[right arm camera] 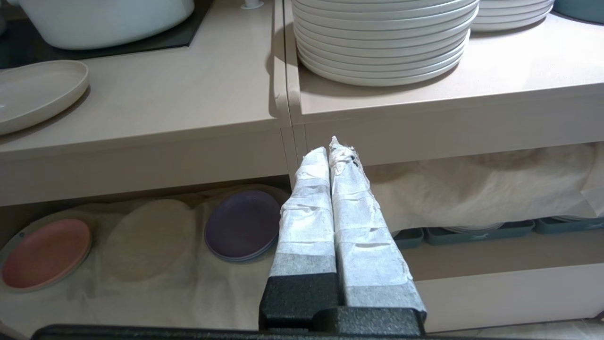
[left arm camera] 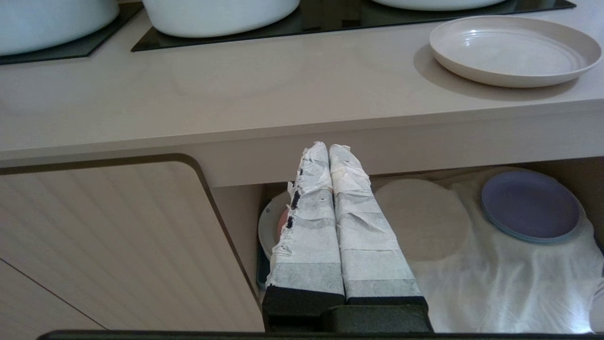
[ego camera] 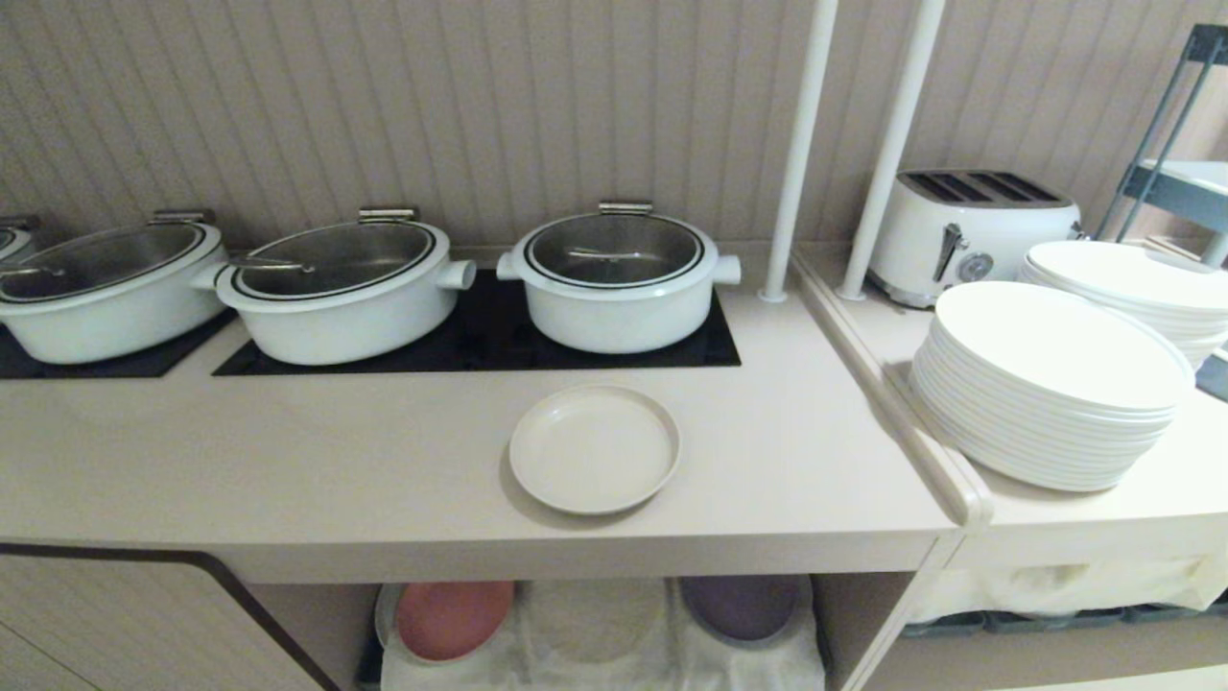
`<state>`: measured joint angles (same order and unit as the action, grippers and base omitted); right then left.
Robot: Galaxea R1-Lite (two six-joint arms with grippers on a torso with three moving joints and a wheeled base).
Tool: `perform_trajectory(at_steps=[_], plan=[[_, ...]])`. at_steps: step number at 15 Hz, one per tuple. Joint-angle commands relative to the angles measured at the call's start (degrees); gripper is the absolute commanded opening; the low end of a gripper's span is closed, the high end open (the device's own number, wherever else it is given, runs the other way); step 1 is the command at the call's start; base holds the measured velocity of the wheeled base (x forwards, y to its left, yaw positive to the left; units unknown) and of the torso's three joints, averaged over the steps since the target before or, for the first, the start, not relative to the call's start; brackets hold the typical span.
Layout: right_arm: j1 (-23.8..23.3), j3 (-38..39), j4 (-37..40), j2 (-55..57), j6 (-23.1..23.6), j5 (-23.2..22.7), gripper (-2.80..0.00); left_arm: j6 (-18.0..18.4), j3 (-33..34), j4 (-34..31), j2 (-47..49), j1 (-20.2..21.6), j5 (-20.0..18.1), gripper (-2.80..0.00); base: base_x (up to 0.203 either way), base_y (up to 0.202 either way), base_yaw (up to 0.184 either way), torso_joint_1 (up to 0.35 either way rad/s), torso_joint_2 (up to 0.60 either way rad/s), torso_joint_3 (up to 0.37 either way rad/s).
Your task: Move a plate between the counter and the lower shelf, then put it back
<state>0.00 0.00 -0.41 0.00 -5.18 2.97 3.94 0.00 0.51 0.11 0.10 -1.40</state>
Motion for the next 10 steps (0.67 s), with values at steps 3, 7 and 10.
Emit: perform_trajectory(at_steps=[3,7,10], plan=[[0.0,0.0,-0.02,0.0,-0.09,0.01,-2.8,0.02,0.0,0.02,-0.02,-0.01,0.0,-2.8,0.0,0.0,0.0,0.0,0.0,0.0],[0.0,0.0,-0.02,0.0,-0.44,0.01,-2.8,0.02,0.0,0.02,-0.02,-0.01,0.0,-2.8,0.0,0.0,0.0,0.0,0.0,0.0],[0.0,0.0,-0.02,0.0,-0.44,0.01,-2.8,0.02,0.0,0.02,-0.02,0.08,0.0,-2.8,0.0,0.0,0.0,0.0,0.0,0.0]])
